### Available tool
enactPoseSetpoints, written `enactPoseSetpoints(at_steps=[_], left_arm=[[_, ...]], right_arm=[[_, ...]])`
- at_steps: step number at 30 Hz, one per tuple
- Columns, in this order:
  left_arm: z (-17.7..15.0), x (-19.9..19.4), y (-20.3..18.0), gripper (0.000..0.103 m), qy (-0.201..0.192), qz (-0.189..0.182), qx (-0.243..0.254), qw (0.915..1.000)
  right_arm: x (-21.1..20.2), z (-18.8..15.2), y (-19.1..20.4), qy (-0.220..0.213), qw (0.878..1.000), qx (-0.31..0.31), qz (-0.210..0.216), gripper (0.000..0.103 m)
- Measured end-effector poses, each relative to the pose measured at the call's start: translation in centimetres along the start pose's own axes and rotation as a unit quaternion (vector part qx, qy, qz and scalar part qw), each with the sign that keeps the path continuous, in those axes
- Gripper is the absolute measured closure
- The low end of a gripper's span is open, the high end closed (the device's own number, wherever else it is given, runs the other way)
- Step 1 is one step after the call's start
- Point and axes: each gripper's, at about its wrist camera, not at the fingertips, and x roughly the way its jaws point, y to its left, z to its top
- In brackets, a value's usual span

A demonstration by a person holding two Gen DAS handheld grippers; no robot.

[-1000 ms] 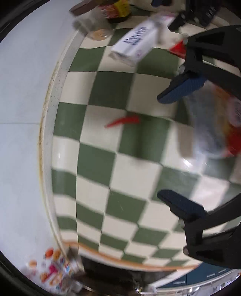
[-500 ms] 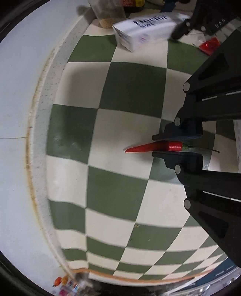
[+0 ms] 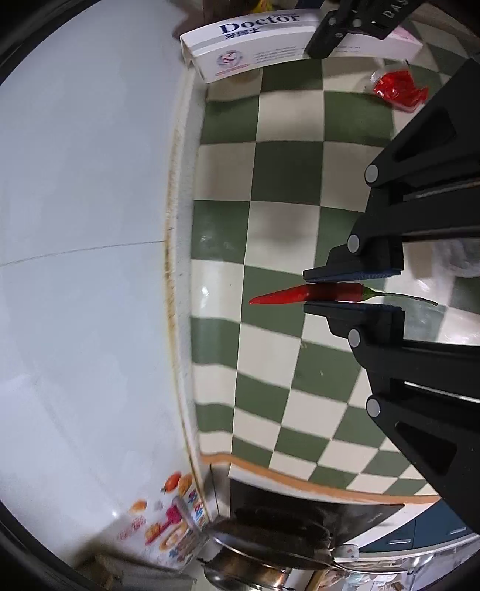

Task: Collect trash
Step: 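Grasp the red chili with the left tool while the right tool grasps the Doctor toothpaste box, then carry the chili and toothpaste box over the trash bin and open both tools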

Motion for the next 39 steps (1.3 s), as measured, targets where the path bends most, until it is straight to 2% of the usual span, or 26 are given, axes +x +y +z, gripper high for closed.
enactPoseSetpoints(at_steps=[4,9,14,19,25,30,35,39], left_arm=[[-1.5,-3.8,2.5,0.096,-0.033,-0.014,-0.006,0.9993],[-6.3,-8.8,6.0,0.096,-0.078,-0.035,-0.006,0.9964],[-12.6,-13.1,9.8,0.096,-0.108,-0.061,0.002,0.9923],[-20.3,-15.3,14.2,0.096,-0.109,-0.089,0.017,0.99],[-29.3,-15.4,17.3,0.096,-0.071,-0.109,0.052,0.9902],[-35.4,-12.7,18.1,0.096,-0.009,-0.11,0.066,0.9917],[-41.0,-8.4,17.5,0.096,0.067,-0.12,0.068,0.9882],[-46.0,-3.8,16.2,0.096,0.124,-0.133,0.071,0.9808]], right_arm=[[-4.2,-1.6,1.1,-0.033,0.999,0.023,0.007,0.051],[-9.8,-6.1,3.9,-0.071,0.996,0.052,0.012,0.051],[-15.7,-13.6,8.3,-0.109,0.99,0.087,0.003,0.051],[-20.0,-23.5,13.7,-0.123,0.984,0.128,0.001,0.051],[-21.4,-36.4,19.4,-0.105,0.975,0.193,0.025,0.051],[-19.9,-44.4,23.0,-0.061,0.974,0.215,0.037,0.051],[-16.2,-49.6,25.2,-0.01,0.977,0.207,0.043,0.051],[-10.0,-54.3,26.6,0.052,0.977,0.198,0.059,0.051]])
